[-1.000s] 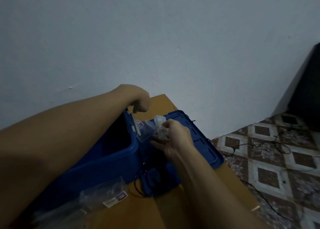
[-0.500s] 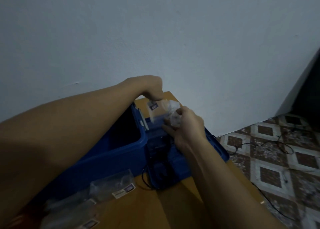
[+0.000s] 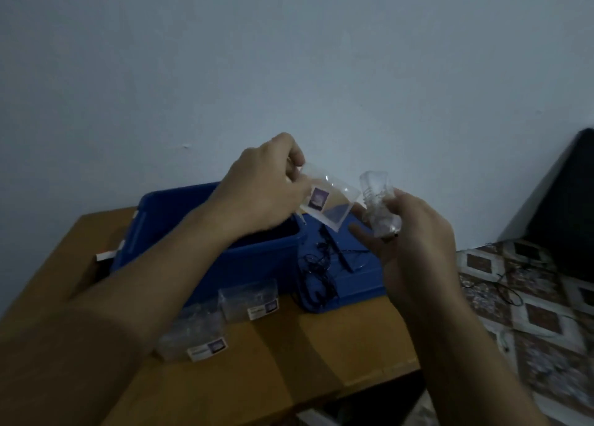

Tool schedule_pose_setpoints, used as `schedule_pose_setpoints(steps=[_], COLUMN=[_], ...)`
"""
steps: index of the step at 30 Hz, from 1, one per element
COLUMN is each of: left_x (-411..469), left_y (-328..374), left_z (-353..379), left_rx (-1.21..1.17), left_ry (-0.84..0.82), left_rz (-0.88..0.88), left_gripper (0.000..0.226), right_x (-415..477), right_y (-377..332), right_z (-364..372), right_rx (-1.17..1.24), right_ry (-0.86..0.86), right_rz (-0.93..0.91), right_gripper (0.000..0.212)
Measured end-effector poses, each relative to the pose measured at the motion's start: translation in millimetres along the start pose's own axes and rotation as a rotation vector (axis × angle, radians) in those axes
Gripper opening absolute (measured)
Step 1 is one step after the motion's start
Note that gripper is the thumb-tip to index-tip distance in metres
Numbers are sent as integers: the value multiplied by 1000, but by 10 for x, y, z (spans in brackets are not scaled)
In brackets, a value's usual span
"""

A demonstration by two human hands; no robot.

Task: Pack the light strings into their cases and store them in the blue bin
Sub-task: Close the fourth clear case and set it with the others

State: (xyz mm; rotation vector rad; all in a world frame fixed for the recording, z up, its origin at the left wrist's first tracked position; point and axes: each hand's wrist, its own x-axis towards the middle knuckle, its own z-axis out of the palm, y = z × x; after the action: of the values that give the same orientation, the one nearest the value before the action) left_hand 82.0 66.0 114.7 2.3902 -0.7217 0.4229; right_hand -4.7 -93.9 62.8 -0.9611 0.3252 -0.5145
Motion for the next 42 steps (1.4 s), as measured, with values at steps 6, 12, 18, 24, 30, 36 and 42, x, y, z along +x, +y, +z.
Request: schedule_pose_setpoints(steps=[6,12,18,24,30,36,42], left_x=[-1249,-2040,-2267,-2328,-2344,-2360,-2346], left_y=[-89,-426,-712,-858,-907,-936,-937], left_z=[-38,294,405,509,551,564,552], left_rx=[-286,-417,-336,-368,-438,-470,-569], left_ry=[130,93,82,111,105,109,33], left_rz=[-76,-341,-269,-242,-273,-272,-285], left_gripper=[22,38,46,40,39,43,33], right_x=[-566,-882,-934,-807,-732,-664,-677], right_y=[223,722,949,924,876,866,972], right_z=[-135,-333,-361,-295,-146,-90,-91], right_rx=[-127,-442,-597,-817,-1060,-856,-840], right_ry=[-140,-235,-371,-523,-632,-686,-815], right_rz=[22,5,9,-236,-437,-445,-347], right_gripper=[14,13,10,14,19,20,19])
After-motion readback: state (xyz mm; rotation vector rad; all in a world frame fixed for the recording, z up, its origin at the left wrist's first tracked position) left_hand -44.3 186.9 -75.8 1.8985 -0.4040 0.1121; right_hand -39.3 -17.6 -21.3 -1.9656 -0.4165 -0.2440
